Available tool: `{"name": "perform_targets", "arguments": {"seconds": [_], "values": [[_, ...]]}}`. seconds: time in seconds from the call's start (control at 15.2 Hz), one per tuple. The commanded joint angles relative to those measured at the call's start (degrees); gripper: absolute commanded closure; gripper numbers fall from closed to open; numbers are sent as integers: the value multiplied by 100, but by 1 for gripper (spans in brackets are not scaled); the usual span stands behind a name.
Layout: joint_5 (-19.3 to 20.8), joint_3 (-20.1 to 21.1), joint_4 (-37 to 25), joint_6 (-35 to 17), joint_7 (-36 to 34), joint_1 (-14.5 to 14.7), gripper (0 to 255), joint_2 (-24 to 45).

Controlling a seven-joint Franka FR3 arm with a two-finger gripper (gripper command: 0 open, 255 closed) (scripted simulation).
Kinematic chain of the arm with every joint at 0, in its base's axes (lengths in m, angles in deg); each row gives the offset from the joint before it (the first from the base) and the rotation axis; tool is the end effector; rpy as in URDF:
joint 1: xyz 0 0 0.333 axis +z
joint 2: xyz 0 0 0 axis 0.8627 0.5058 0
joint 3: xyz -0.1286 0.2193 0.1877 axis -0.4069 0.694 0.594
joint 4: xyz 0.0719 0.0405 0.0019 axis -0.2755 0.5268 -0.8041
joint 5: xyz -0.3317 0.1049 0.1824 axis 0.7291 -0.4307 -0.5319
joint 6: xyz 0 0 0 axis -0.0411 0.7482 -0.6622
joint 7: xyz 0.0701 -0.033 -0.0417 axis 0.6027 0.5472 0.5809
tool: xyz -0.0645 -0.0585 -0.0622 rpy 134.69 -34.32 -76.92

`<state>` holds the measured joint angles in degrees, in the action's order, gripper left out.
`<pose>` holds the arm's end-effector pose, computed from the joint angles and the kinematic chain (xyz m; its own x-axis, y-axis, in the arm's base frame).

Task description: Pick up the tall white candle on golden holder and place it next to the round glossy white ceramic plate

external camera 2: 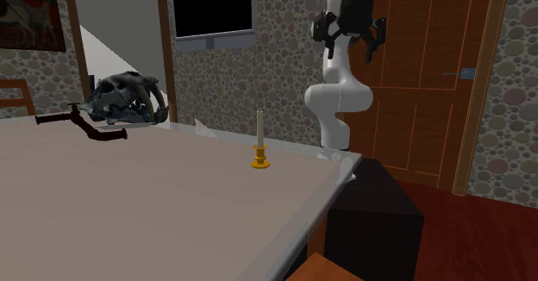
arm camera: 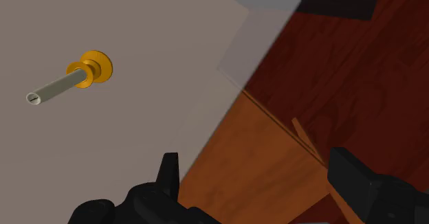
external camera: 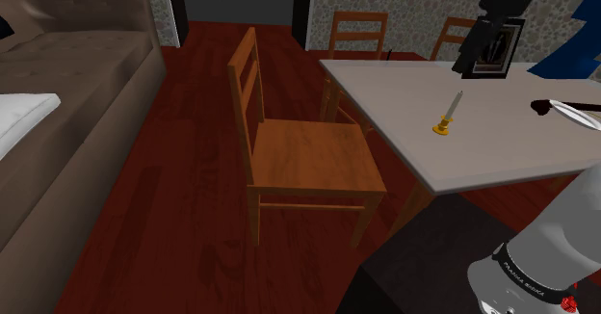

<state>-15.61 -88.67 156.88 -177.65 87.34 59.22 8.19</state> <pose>0.3120 -0.0127 0.6186 0.9862 0.1318 0.1006 0.1227 -0.9881 0.0923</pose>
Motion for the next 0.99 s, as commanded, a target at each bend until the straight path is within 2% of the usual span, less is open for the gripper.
{"name": "perform_targets", "arguments": {"seconds": [0.0,0.46,0.92], "values": [[0,0,0,0,0,0,0,0],[274,-900,1193,-1369,454,-369,0,-444],[521,-1966,2040,-2884,1017,-747,0,-354]]}}
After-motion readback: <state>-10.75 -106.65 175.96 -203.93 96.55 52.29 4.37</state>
